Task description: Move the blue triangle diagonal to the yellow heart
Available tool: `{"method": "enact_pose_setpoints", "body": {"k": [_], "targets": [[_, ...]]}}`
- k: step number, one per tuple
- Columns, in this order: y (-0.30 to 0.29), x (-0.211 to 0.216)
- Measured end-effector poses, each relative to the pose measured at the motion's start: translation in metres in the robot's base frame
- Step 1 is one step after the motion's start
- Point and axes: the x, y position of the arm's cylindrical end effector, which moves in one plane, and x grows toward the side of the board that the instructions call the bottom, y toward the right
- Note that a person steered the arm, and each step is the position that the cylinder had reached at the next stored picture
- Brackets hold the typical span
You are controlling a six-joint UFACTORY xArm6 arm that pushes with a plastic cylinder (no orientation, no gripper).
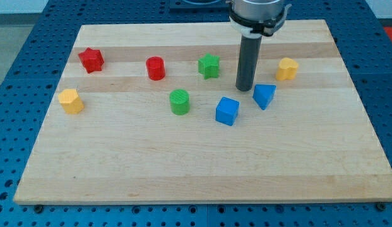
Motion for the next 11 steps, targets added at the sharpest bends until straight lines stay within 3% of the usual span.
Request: {"method": "enact_pose_setpoints", "body": {"k": [2,3,4,7,11], "targets": [[0.001,0.069],[0.020,0.082],[0.040,0.073],[0.051,-0.020],[0.046,0.063]]}}
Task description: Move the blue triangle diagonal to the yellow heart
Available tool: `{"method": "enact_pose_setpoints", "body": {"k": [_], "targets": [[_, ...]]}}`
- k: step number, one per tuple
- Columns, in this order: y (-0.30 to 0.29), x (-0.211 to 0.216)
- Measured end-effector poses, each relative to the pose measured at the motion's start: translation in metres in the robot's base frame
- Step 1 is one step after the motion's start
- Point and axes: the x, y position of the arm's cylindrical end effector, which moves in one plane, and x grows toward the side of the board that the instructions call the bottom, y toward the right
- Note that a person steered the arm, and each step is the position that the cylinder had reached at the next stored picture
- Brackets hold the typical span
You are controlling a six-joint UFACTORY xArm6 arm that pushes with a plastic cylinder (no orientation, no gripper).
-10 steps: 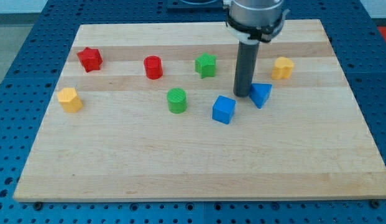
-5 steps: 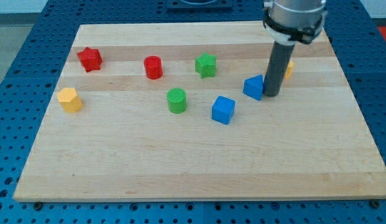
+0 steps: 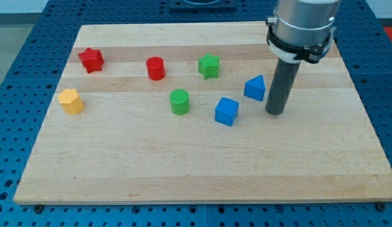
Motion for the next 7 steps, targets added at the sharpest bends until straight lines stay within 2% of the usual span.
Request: {"method": "enact_pose_setpoints", "body": {"k": [1,2,3,4,5,6,7], "targets": [[-0.019,-0.015],[-0.028,-0.064],[-0.044,-0.082],[-0.049,-0.068],[-0.052,-0.094],[-0.052,-0.146],[-0.062,-0.177]]}}
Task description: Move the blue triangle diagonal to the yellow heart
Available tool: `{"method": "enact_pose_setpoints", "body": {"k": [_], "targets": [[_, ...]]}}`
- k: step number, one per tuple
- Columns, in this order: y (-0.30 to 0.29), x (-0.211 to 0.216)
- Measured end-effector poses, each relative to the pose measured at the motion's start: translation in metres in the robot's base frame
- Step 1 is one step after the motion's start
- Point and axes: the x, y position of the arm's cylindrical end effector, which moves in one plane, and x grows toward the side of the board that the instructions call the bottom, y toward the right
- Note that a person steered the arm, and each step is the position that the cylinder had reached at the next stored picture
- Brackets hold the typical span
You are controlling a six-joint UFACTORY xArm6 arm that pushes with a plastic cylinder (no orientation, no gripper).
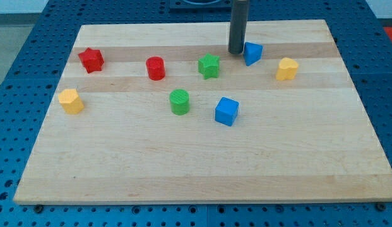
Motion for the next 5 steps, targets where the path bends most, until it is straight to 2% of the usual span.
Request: {"method": "enact_pose_setpoints", "body": {"k": [3,4,5], "targets": [[-0.008,0.076],[0.009,0.067],[0.010,0.019]]}}
